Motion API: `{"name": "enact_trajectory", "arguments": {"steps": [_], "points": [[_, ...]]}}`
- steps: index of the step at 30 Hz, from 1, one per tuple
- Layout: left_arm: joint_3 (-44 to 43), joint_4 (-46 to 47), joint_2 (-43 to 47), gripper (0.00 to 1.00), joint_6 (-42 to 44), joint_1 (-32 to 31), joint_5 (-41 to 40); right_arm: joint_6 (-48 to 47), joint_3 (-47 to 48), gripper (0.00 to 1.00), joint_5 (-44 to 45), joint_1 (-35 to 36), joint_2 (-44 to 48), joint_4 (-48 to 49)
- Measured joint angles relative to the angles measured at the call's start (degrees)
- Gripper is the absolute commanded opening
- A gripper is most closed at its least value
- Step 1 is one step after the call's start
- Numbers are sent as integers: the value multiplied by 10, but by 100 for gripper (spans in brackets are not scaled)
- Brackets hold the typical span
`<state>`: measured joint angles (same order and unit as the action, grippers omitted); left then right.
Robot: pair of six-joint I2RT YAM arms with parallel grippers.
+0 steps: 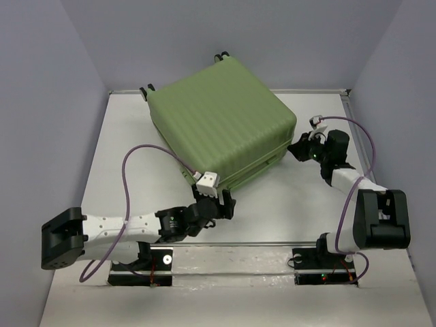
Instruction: Pack the luggage
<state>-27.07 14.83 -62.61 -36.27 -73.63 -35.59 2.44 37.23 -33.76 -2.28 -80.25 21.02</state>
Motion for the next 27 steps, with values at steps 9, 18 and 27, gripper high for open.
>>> {"name": "enact_trajectory", "arguments": {"steps": [9,18,27], "points": [[35,-111,190,76,-70,60,8,42,-33,7,4,0,9,57],[47,-204,265,73,-101,199,21,103,-82,7,67,41,85,57],[51,-136,185,72,-79,240,25,124,-108,7,131,128,183,-27]]}}
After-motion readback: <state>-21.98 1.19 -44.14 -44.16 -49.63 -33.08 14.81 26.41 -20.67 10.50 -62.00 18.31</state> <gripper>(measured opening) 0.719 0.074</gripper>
